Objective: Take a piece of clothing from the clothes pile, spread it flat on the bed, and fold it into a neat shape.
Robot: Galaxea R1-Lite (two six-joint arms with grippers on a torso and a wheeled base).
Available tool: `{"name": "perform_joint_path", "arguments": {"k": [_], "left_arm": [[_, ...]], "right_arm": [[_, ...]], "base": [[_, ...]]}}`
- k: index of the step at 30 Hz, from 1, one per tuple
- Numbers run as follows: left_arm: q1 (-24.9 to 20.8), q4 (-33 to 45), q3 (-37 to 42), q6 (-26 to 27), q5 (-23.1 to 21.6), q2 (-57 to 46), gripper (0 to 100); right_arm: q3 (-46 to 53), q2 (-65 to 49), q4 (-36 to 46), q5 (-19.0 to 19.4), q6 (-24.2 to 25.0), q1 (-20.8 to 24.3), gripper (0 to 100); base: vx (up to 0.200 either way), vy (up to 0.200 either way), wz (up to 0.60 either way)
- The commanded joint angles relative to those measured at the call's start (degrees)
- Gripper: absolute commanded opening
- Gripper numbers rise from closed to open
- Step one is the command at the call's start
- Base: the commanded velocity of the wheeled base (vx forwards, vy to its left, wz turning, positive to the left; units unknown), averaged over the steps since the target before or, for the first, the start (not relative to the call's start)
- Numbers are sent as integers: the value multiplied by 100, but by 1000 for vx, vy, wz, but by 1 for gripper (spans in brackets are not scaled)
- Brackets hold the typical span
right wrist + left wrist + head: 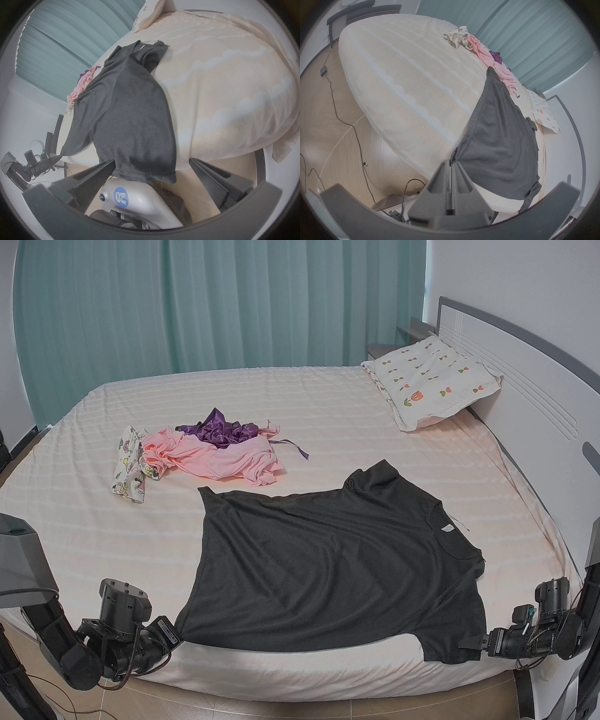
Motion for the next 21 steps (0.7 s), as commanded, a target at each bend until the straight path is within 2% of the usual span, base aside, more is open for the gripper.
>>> {"name": "perform_joint_path", "arguments": {"k": [1, 5, 12, 13, 21], "left_arm": [[-39, -4, 15, -6, -5, -34, 0], [-39, -13, 24, -6, -13, -43, 0], [-48, -31, 24, -6, -22, -43, 0], [-48, -31, 24, -6, -22, -43, 0], [-48, -39, 24, -15, -22, -34, 0]], "right_arm": [[101, 122, 2, 26, 2, 86, 100], [101, 131, 2, 175, 10, 200, 100], [101, 237, -60, 210, 19, 235, 100], [101, 237, -60, 210, 19, 235, 0], [92, 26, 433, 105, -7, 314, 0]], "base": [[0, 0, 0], [0, 0, 0], [0, 0, 0], [0, 0, 0], [0, 0, 0]]}}
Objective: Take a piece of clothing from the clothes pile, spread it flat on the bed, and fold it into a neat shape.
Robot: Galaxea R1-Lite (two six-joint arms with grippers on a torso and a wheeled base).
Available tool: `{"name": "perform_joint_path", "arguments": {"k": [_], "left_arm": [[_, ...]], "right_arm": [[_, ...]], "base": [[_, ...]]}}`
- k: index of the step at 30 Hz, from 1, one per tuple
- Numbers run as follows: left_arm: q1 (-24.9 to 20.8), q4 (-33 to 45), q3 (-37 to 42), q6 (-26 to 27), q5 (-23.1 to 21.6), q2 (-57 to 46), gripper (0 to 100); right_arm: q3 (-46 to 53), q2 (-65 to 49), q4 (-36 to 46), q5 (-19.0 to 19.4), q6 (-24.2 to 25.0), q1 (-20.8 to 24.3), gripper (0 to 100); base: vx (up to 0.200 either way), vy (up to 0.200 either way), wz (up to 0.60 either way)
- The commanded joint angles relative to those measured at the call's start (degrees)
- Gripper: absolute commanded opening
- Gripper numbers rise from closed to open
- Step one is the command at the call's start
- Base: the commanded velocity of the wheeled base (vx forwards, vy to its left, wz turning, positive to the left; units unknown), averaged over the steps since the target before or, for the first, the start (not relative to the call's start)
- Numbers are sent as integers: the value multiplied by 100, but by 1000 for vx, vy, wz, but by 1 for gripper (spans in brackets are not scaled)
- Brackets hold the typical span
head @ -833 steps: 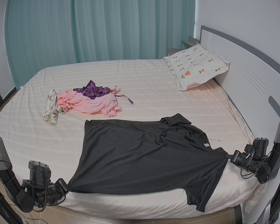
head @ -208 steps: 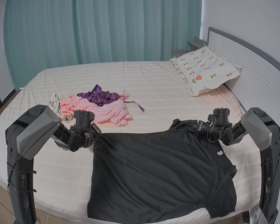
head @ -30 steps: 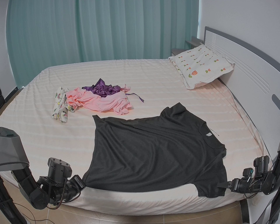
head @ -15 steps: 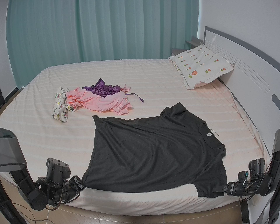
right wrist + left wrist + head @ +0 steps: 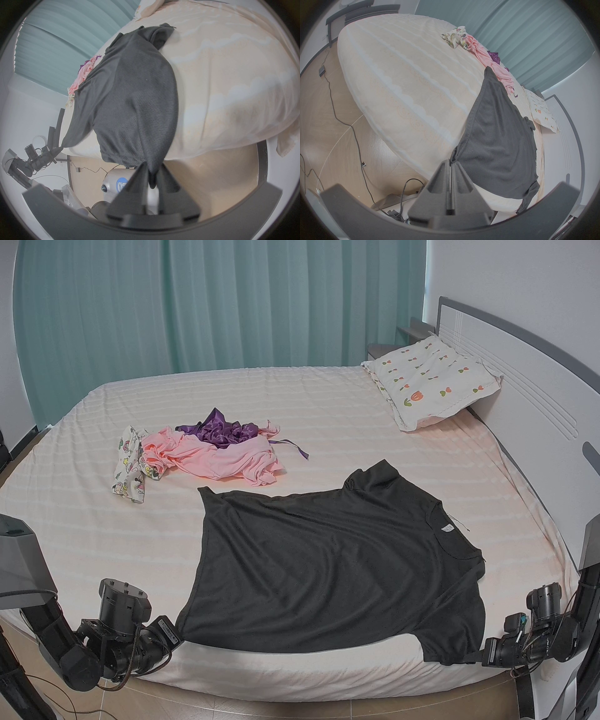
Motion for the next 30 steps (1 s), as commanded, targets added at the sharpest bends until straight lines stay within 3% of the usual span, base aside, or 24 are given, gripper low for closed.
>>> {"name": "perform_joint_path", "arguments": {"k": [1, 11, 15, 25, 30], "left_arm": [[1, -3, 0, -2, 2, 18, 0], [1, 15, 44, 33, 11, -166, 0], [19, 32, 141, 297, 11, -351, 0], [36, -12, 361, 420, 20, -509, 0], [36, -3, 387, 438, 20, -518, 0]], "right_arm": [[101, -195, 225, -52, -18, 6, 0], [101, -1285, 1367, -105, -89, -73, 0], [101, -1848, 1851, -105, -97, -47, 0], [92, -3430, 3899, -386, -124, 806, 0], [84, -3658, 4048, -413, 17, 858, 0]], "base": [[0, 0, 0], [0, 0, 0], [0, 0, 0], [0, 0, 0], [0, 0, 0]]}}
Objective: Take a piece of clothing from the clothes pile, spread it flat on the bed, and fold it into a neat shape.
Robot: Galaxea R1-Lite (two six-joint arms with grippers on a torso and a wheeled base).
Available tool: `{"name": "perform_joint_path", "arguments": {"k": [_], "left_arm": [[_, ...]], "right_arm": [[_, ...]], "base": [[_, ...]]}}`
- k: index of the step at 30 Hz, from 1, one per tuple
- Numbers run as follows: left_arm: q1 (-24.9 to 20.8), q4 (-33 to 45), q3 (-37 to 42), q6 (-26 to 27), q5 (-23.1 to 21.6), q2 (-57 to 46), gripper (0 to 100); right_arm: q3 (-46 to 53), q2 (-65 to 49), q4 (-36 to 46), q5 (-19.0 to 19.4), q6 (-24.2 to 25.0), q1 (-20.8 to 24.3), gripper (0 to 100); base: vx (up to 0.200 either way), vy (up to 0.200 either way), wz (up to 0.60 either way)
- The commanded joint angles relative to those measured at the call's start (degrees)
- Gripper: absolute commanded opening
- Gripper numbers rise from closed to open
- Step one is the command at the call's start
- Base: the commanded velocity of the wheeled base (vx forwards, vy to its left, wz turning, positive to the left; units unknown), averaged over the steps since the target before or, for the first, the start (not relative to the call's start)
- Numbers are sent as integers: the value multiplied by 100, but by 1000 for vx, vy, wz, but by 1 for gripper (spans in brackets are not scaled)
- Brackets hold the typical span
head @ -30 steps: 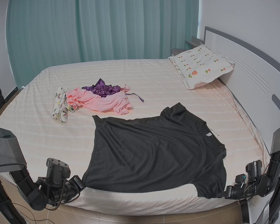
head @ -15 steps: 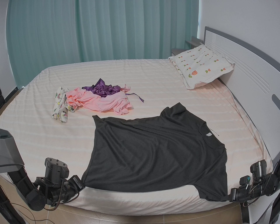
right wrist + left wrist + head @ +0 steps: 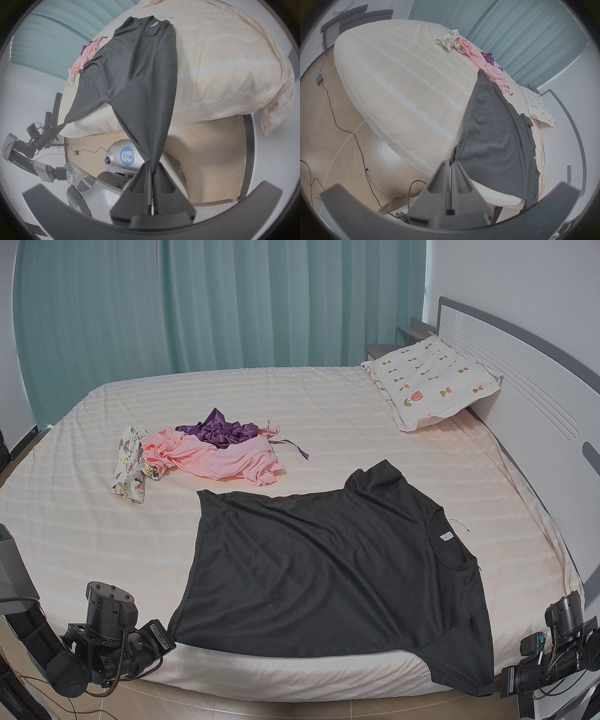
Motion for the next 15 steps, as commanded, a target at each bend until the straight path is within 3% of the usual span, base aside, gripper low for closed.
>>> {"name": "perform_joint_path", "arguments": {"k": [1, 6, 9, 15], "left_arm": [[3, 6, 63, 20, 1, -64, 0], [12, 32, 239, 81, 1, -257, 0], [47, 41, 485, 521, -7, -459, 0], [276, 182, 599, 811, 1, -749, 0]], "right_arm": [[81, -540, 63, -41, 98, 164, 0], [81, -557, 212, -41, 159, 208, 0], [81, -566, 327, -41, 159, 217, 0], [81, -689, 661, -41, 142, 410, 0]], "base": [[0, 0, 0], [0, 0, 0], [0, 0, 0], [0, 0, 0]]}}
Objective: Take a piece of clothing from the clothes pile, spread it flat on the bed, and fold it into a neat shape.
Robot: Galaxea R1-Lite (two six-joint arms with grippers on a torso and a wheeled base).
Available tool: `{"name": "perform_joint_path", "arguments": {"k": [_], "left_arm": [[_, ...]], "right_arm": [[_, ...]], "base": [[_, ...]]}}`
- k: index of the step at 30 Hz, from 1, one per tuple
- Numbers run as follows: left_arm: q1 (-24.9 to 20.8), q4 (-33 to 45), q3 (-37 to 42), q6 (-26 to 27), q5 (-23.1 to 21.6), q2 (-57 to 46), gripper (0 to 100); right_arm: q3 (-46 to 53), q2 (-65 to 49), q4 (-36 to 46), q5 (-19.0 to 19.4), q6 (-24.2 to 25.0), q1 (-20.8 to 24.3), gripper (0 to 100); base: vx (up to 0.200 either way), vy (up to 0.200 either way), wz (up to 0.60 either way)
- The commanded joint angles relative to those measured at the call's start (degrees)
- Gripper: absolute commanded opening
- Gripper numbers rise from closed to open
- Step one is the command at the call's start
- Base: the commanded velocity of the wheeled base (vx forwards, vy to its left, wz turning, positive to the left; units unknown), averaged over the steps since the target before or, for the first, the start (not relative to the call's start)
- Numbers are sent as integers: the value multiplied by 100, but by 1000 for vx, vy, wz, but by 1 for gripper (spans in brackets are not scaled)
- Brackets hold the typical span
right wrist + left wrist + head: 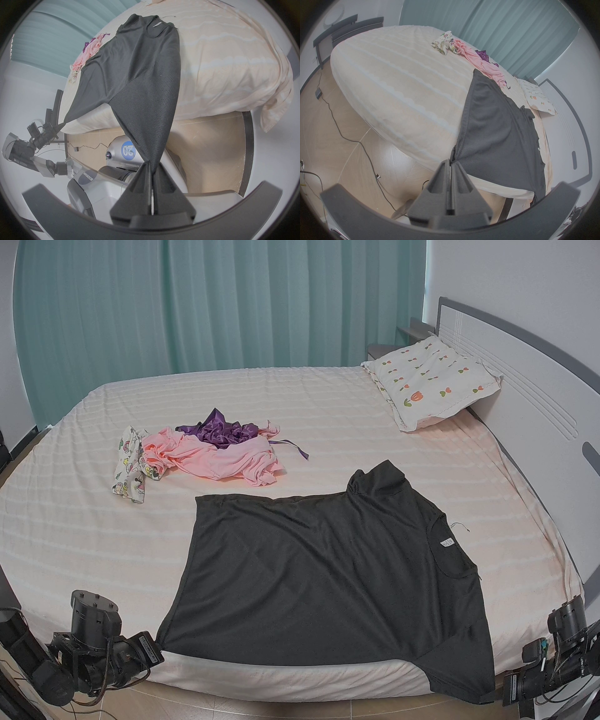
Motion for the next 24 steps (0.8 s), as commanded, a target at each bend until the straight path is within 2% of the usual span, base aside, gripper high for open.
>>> {"name": "perform_joint_path", "arguments": {"k": [1, 6, 12, 18, 21, 24], "left_arm": [[140, 191, 125, 158, 6, -326, 0], [140, 1035, 55, 308, 15, -906, 0], [140, 1747, -16, 422, 15, -1346, 0], [140, 1888, -77, 422, 15, -1557, 0], [210, 1888, -350, 378, 6, -1557, 0], [351, 1888, -604, 369, -11, -1557, 0]], "right_arm": [[84, -162, 89, 12, 17, 161, 0], [84, -461, 309, 3, 25, 416, 0], [84, -690, 318, 12, 34, 425, 0], [57, -980, 256, 38, 34, 416, 0], [-75, -1419, 239, 64, 43, 381, 0], [-409, -1894, 247, 82, 333, 372, 0]], "base": [[0, 0, 0], [0, 0, 0], [0, 0, 0], [0, 0, 0], [0, 0, 0], [0, 0, 0]]}}
